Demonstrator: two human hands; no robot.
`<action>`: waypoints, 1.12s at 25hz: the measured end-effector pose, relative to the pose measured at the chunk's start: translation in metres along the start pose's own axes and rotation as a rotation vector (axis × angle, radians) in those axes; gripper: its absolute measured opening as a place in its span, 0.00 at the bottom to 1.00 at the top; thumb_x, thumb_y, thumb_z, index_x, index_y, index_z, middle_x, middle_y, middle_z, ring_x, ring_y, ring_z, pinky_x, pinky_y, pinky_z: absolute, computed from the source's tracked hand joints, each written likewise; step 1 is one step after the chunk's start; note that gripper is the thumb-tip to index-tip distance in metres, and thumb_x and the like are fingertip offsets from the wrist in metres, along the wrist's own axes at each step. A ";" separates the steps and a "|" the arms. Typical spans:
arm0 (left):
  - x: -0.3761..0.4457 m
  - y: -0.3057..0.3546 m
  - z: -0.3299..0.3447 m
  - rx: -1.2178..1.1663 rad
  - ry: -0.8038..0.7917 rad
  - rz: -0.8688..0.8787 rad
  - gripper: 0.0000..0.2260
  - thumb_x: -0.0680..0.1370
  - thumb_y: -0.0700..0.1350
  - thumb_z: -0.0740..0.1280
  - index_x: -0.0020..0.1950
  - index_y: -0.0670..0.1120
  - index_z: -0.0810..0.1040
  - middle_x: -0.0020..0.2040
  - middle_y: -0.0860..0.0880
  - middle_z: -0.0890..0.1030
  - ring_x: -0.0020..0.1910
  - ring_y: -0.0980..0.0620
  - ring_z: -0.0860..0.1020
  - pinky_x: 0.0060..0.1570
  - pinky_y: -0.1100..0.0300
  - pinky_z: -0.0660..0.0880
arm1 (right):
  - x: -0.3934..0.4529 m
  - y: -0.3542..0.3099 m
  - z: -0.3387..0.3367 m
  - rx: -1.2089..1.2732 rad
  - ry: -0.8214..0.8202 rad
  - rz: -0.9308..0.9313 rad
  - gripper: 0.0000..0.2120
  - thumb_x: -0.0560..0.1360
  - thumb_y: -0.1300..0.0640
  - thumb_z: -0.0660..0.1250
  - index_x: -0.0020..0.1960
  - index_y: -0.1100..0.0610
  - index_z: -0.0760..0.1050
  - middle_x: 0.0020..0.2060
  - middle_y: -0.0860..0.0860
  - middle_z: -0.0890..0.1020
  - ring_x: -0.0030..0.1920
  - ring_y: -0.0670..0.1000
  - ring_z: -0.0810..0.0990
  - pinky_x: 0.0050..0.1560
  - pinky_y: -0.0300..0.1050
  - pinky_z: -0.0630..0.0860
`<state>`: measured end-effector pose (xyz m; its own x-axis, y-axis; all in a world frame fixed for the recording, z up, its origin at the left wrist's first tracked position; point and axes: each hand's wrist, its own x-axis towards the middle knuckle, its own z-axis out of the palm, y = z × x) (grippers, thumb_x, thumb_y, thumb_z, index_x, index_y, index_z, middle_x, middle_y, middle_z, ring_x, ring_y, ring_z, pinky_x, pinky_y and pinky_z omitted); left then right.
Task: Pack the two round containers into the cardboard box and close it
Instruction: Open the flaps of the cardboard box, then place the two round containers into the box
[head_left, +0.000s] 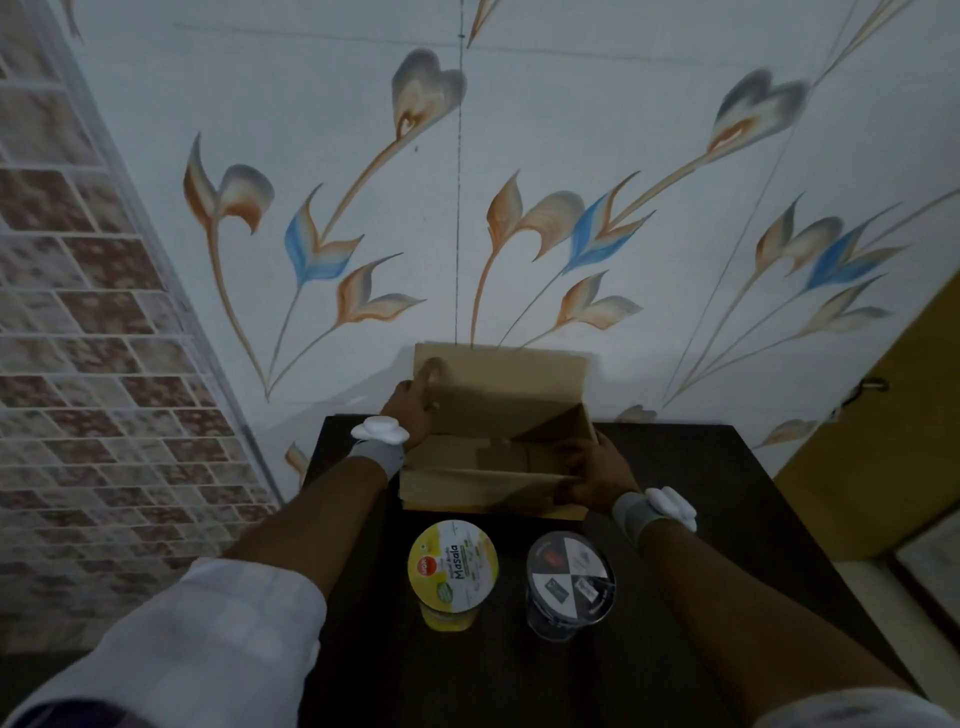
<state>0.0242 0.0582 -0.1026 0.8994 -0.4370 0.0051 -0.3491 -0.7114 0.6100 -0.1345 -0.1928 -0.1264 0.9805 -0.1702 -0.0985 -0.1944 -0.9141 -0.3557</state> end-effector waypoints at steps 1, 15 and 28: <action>0.002 0.005 0.002 0.016 0.020 -0.037 0.28 0.79 0.43 0.57 0.76 0.54 0.51 0.65 0.34 0.71 0.59 0.34 0.74 0.60 0.44 0.73 | 0.000 0.001 0.002 -0.004 0.008 -0.007 0.14 0.61 0.50 0.76 0.39 0.60 0.82 0.66 0.50 0.74 0.70 0.61 0.61 0.65 0.50 0.69; 0.020 -0.010 0.023 0.004 0.099 -0.201 0.10 0.78 0.35 0.57 0.45 0.41 0.77 0.47 0.46 0.73 0.46 0.49 0.73 0.47 0.70 0.72 | -0.016 0.004 -0.008 0.107 0.015 -0.037 0.21 0.64 0.41 0.74 0.53 0.51 0.81 0.77 0.51 0.53 0.72 0.63 0.56 0.72 0.58 0.60; 0.018 -0.014 0.017 -0.083 0.000 -0.156 0.11 0.79 0.43 0.58 0.59 0.41 0.72 0.53 0.39 0.77 0.51 0.40 0.76 0.50 0.52 0.70 | -0.013 0.006 -0.001 -0.120 -0.027 -0.044 0.24 0.64 0.39 0.72 0.49 0.57 0.82 0.68 0.52 0.70 0.68 0.65 0.60 0.68 0.56 0.63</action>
<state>0.0406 0.0511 -0.1248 0.9412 -0.3244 -0.0947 -0.1821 -0.7230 0.6664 -0.1487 -0.1961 -0.1258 0.9865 -0.1206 -0.1109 -0.1448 -0.9582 -0.2466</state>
